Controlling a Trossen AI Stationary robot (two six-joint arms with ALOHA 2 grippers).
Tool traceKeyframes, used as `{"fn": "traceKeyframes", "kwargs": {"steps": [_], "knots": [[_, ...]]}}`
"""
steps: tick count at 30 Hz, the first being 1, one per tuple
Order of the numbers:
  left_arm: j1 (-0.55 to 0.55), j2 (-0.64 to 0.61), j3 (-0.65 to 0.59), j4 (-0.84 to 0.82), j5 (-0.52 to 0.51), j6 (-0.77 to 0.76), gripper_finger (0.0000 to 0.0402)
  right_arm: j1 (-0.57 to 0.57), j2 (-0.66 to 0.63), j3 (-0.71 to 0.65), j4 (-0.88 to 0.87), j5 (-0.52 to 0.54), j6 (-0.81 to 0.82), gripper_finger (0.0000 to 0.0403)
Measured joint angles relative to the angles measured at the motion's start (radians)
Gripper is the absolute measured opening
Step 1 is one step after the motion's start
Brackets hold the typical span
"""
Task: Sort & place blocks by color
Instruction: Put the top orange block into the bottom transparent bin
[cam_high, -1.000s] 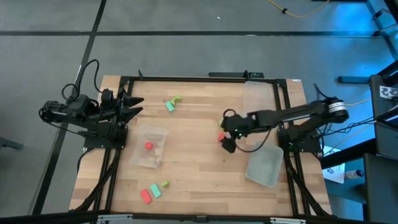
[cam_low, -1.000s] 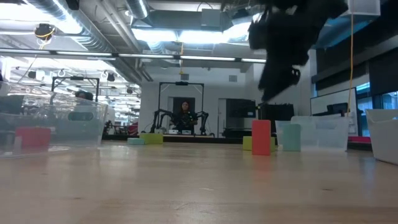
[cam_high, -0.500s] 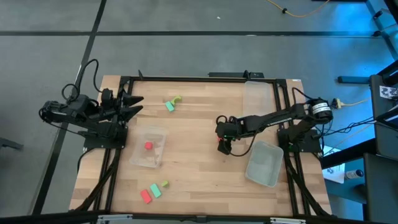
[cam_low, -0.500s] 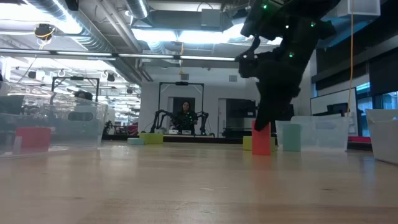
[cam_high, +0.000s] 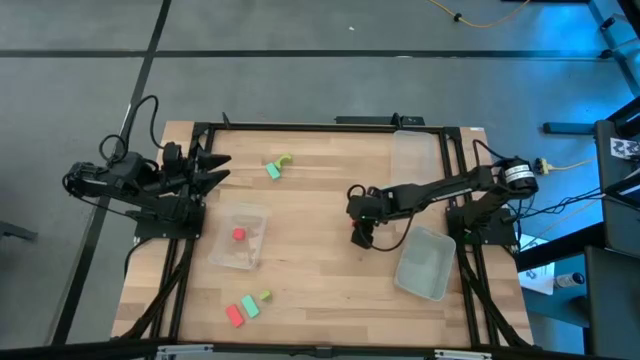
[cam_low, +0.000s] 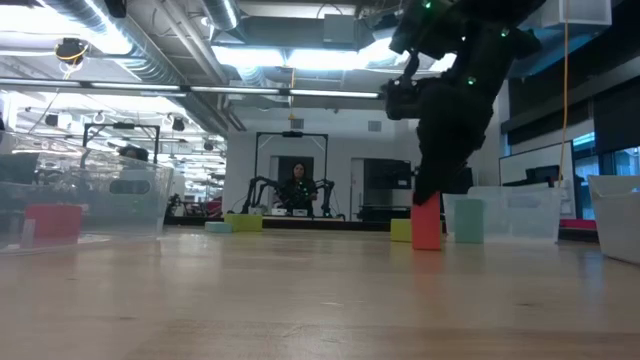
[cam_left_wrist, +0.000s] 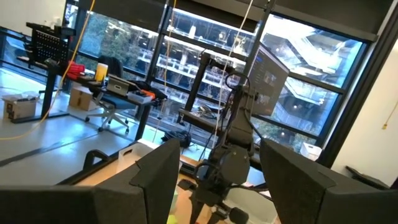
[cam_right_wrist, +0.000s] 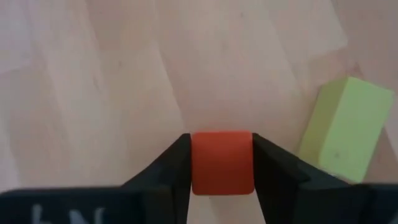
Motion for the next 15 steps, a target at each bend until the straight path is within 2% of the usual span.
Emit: {"fn": "traceKeyframes", "kwargs": {"steps": [4,9,12,15], "knots": [[0.0,0.004,0.0,-0.001,0.0,0.023,0.0214,0.007,-0.052,-0.001,-0.047,-0.029,0.002,0.0133],[0.0,0.098,0.0,-0.001,0.003,0.021,0.0214,0.05,-0.206,-0.015,-0.106,-0.005,0.055,0.0133],[0.0,0.192,0.0,-0.005,0.009,0.017,0.0214,0.088,-0.302,-0.056,0.027,0.057,0.143,0.0133],[0.0,0.308,0.0,0.015,0.031,0.018,0.0214,0.125,-0.358,-0.098,0.247,0.145,0.201,0.0133]]}}
